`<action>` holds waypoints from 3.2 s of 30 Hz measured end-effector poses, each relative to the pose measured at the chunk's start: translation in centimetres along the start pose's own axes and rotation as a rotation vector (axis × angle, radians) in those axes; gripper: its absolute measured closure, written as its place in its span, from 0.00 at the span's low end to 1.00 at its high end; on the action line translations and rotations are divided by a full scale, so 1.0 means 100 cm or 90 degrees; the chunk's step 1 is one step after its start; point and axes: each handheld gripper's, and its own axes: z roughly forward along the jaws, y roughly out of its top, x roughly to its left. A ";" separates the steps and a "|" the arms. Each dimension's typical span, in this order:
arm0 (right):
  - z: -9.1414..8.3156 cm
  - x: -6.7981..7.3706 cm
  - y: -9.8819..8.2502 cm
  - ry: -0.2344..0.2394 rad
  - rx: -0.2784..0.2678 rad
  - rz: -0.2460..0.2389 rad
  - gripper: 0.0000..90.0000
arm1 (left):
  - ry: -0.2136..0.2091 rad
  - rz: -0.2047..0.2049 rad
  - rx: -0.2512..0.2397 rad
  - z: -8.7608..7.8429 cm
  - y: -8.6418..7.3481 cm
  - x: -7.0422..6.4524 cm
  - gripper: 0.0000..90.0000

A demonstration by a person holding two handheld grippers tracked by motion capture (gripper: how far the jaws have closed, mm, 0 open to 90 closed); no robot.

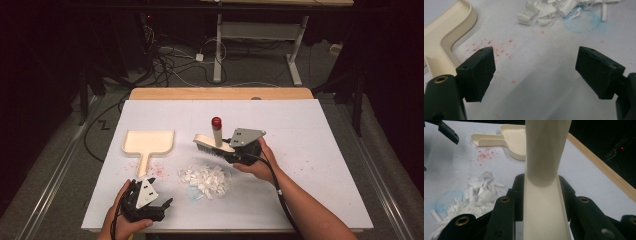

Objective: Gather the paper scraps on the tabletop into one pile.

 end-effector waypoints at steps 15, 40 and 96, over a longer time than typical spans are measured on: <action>-0.027 0.049 -0.033 -0.231 0.109 0.201 0.75 | 0.003 0.008 0.001 0.002 0.006 -0.004 0.17; 0.003 0.074 0.007 -0.197 0.043 0.189 0.75 | -0.003 0.000 -0.006 -0.001 0.002 -0.002 0.17; -0.105 0.074 -0.028 0.045 0.019 0.098 0.76 | -0.014 0.012 0.012 0.003 0.002 -0.006 0.17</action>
